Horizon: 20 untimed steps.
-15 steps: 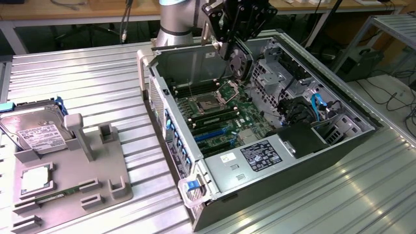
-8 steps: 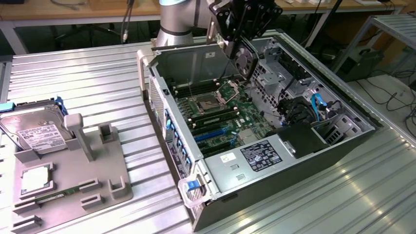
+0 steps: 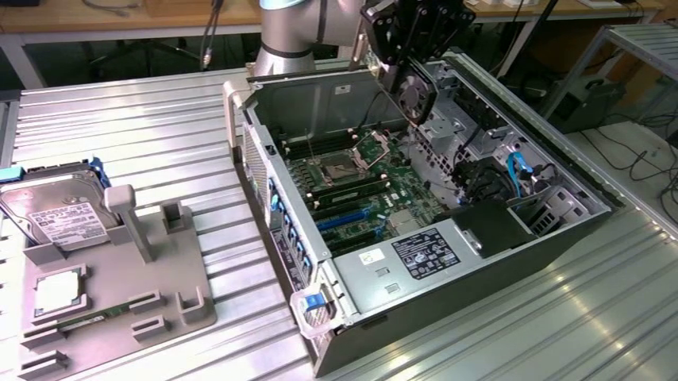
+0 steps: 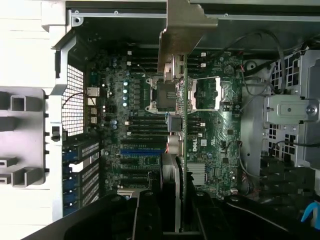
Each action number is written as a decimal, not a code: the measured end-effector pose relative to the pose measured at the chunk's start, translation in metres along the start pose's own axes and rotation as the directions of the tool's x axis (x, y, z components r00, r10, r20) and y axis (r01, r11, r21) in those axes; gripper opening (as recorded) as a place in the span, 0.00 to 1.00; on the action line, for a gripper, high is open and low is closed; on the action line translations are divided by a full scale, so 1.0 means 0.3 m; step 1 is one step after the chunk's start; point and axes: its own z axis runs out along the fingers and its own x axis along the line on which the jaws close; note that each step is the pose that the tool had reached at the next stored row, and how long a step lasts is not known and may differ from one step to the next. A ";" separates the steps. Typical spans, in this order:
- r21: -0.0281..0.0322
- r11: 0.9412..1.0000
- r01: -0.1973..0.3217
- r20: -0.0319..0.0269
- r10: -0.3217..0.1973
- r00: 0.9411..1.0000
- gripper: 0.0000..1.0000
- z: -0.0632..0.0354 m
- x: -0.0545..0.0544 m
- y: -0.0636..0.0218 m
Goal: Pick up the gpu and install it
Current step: 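Pick up the gpu and move the gpu toward the slot, then insert the gpu into the slot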
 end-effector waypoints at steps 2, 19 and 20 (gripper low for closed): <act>0.000 1.000 0.000 0.000 0.000 1.000 0.28 0.000 0.000 0.000; 0.000 1.000 0.019 -0.001 -0.019 1.000 0.28 0.000 0.000 0.000; 0.000 1.000 0.025 -0.001 -0.025 1.000 0.28 0.000 0.000 0.000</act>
